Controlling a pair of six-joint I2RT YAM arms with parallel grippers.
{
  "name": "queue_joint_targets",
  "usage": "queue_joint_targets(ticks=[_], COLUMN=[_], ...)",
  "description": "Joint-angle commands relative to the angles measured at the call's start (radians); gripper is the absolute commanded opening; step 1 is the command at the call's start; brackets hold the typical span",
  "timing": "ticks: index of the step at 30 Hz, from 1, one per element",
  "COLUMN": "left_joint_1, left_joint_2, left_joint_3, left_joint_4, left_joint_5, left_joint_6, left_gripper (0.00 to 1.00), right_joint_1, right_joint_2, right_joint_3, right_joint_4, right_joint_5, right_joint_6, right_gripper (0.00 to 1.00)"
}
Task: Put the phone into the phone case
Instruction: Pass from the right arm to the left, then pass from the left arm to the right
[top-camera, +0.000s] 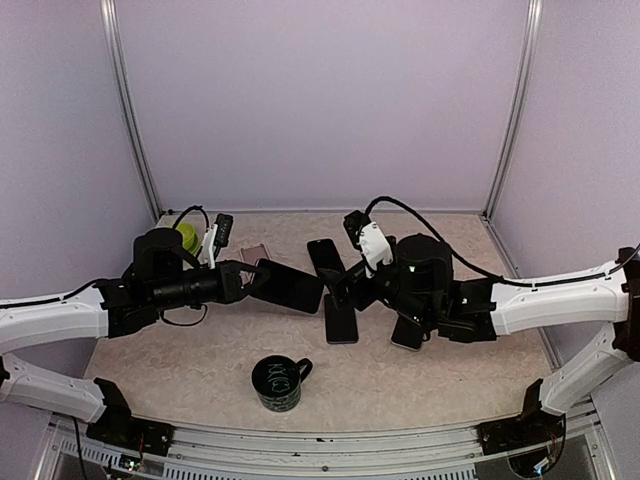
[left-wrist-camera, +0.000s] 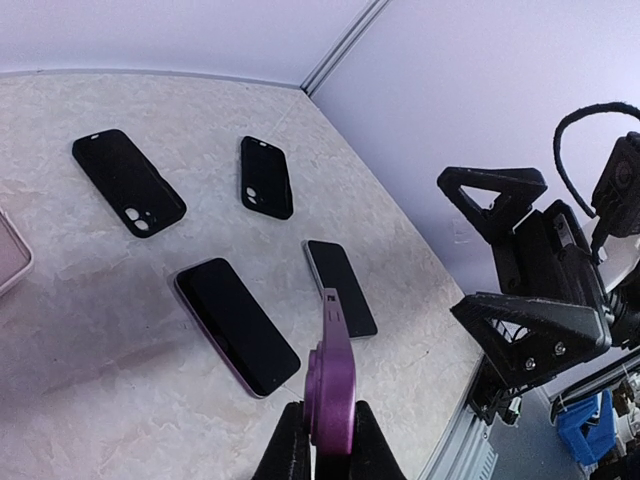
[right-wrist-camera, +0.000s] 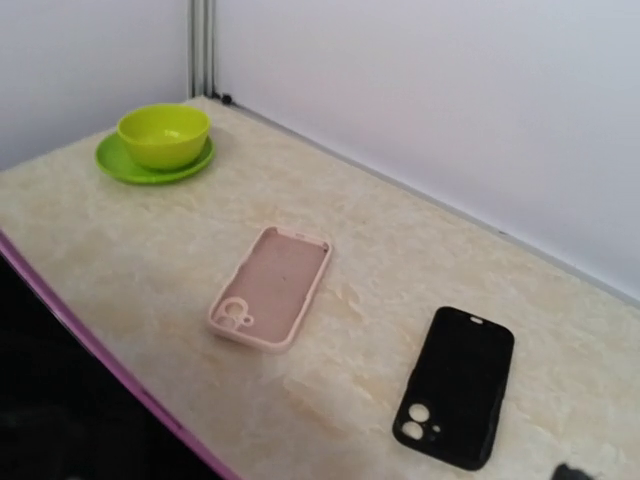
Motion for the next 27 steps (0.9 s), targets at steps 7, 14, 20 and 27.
queue_joint_targets(ticks=[7,14,20,27], left_joint_1=[0.004,0.020,0.029,0.031], left_joint_2=[-0.046,-0.051,-0.040,-0.026], left_joint_3=[-0.007,-0.030,-0.062,-0.087], left_joint_4=[0.126,0.174,0.297,0.427], left_joint_5=[-0.005,-0.008,0.036,0.089], left_joint_6=[-0.002,-0.041,-0.101,-0.135], left_gripper=[0.00,0.00,0.00,0.00], right_joint_1=[-0.048,-0.077,-0.098,-0.112], right_joint_2=[-0.128,-0.187,-0.141,-0.121], right_joint_3=[-0.086,-0.124,-0.067,-0.069], right_joint_4=[0.059,0.021,-0.097,-0.083], right_joint_5=[-0.128,-0.162,-0.220,-0.332], right_joint_6=[0.158,0.263,0.392,0.517], right_gripper=[1.00,0.99,0.95,0.95])
